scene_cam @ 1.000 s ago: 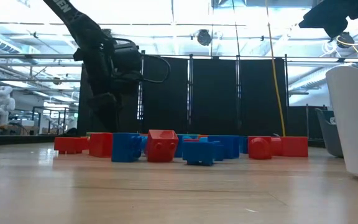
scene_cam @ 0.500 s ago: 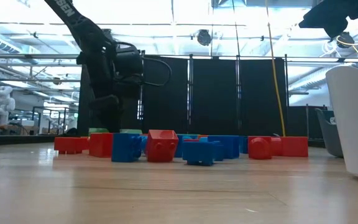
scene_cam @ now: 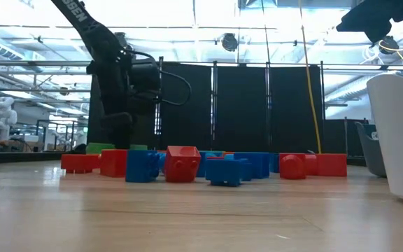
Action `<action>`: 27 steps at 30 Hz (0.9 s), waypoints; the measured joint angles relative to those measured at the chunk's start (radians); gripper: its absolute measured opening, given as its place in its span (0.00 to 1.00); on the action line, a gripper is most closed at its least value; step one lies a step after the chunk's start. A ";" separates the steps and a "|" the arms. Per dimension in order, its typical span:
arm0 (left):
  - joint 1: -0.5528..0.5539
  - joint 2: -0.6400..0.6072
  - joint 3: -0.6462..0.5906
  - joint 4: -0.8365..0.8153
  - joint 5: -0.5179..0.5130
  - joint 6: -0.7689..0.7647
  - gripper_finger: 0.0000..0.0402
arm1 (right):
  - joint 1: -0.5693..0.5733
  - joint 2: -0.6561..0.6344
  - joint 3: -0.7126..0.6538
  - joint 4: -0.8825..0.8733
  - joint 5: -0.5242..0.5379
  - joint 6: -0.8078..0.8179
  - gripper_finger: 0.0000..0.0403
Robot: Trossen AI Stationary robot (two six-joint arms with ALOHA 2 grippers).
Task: Sort blocks by size
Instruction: Put the rectangular green game piece into the gray bin
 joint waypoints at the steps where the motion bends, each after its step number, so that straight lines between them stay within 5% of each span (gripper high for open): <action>1: 0.000 0.002 0.011 -0.023 -0.003 0.000 0.18 | 0.000 0.000 0.000 0.000 0.000 0.000 0.29; 7: 0.000 0.002 0.097 -0.126 -0.014 -0.025 0.17 | 0.000 0.000 0.000 0.000 0.000 0.000 0.29; 14: -0.005 0.001 0.168 -0.221 -0.014 -0.053 0.02 | 0.000 0.000 0.000 0.000 0.000 0.000 0.29; 27: -0.019 -0.034 0.177 -0.318 -0.014 -0.054 0.02 | 0.000 0.000 0.000 -0.028 0.000 0.011 0.29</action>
